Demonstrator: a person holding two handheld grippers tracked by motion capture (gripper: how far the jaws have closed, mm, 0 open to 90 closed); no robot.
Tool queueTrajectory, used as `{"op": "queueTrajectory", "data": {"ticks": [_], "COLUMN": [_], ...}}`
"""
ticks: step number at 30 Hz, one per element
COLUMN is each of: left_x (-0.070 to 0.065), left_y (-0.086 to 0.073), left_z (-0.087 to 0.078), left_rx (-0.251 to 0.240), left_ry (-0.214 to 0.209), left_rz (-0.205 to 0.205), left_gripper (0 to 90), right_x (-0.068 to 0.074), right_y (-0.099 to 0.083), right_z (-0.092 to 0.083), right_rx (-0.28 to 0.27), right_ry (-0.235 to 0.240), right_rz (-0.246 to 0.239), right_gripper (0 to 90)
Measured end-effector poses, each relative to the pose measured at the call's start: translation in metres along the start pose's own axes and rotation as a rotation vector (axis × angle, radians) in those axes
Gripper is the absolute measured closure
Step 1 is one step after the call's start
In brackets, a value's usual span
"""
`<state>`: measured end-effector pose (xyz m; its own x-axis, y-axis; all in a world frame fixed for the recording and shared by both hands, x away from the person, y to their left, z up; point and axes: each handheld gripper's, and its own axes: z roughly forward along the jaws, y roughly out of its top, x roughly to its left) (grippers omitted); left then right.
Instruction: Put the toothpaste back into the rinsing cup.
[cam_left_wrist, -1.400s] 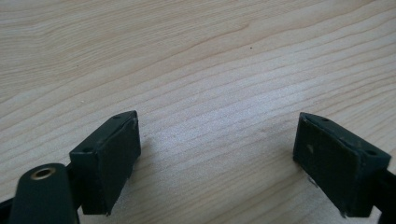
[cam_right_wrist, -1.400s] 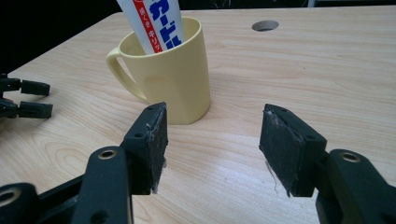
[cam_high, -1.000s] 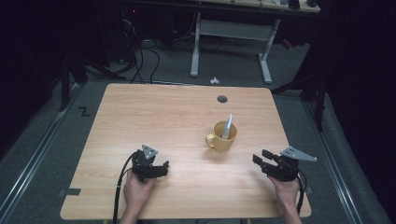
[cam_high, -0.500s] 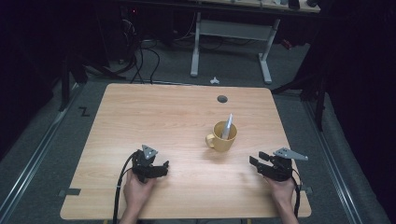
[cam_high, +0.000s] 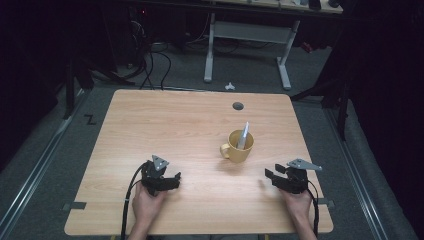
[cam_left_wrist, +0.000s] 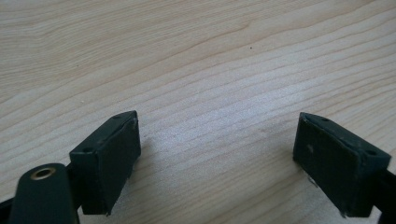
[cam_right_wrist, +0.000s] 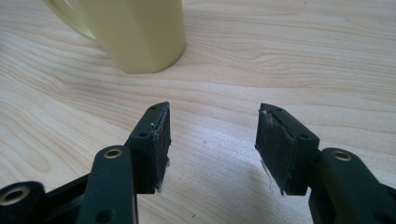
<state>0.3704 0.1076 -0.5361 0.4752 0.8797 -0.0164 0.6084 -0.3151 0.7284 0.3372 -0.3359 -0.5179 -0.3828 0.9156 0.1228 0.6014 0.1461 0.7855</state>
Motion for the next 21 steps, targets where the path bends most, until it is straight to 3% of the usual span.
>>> {"op": "queueTrajectory", "data": {"ticks": [21], "left_x": [0.000], "left_y": [0.000], "left_z": [0.000], "left_rx": [0.000], "left_ry": [0.000], "left_rz": [-0.001], "left_gripper": [15.3], "right_x": [0.002], "right_y": [-0.003], "right_z": [0.016], "right_rx": [0.080], "right_ry": [-0.072], "right_rz": [-0.029], "right_gripper": [42.6]}}
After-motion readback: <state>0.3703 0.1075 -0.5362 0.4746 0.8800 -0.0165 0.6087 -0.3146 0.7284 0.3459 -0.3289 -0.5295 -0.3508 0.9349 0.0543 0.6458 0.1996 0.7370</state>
